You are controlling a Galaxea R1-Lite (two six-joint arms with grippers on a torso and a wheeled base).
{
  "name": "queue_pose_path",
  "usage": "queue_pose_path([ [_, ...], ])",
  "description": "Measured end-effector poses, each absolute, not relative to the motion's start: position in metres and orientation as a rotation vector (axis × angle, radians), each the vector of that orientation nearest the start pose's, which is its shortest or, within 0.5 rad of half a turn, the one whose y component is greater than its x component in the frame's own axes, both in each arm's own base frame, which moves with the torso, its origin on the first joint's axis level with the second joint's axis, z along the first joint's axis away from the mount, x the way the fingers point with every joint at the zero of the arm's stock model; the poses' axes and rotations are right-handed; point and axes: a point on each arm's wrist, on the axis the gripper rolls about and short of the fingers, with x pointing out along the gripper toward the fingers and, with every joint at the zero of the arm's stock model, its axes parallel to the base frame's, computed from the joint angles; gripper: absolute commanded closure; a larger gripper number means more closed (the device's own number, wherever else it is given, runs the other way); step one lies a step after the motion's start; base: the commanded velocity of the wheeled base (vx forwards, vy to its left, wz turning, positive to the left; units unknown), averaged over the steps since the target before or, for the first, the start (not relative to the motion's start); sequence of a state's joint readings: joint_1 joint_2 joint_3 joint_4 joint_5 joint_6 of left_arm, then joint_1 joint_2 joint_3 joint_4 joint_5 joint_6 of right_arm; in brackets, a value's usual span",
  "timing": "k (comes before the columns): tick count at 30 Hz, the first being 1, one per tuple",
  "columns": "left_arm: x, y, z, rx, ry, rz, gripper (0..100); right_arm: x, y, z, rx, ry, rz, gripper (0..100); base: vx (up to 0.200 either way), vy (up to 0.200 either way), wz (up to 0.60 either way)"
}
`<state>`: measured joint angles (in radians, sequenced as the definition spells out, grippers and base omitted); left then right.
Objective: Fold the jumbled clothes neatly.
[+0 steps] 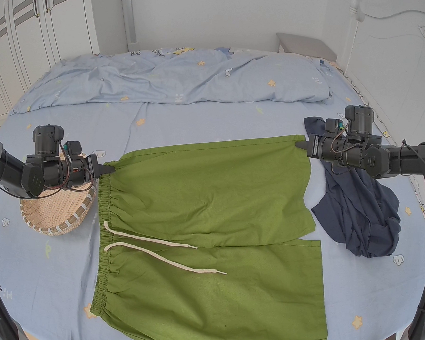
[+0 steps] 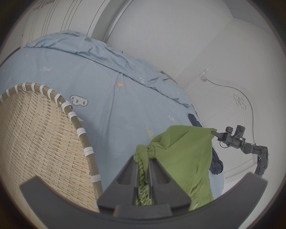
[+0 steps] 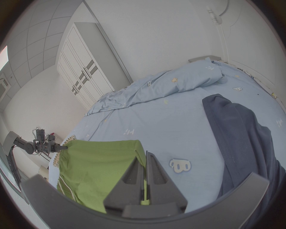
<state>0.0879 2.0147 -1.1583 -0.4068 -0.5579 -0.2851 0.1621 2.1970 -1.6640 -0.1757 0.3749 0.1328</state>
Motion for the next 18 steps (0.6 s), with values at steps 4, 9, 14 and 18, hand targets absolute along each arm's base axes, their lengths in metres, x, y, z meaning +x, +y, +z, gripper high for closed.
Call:
queue_pose_path([
  [4,0.39,0.023,0.143,-0.421,0.5,-0.397,100,0.459,0.084,0.179,0.164,0.394,0.5,100,0.0,0.0,0.0],
  [9,0.392,0.025,0.141,-0.422,0.501,-0.391,100,0.47,0.087,0.175,0.16,0.394,0.488,100,0.0,0.0,0.0],
  [14,0.393,0.029,0.14,-0.424,0.5,-0.383,100,0.477,0.089,0.169,0.16,0.398,0.486,100,0.0,0.0,0.0],
  [18,0.395,0.029,0.138,-0.423,0.502,-0.382,100,0.48,0.088,0.165,0.162,0.408,0.482,100,0.0,0.0,0.0],
])
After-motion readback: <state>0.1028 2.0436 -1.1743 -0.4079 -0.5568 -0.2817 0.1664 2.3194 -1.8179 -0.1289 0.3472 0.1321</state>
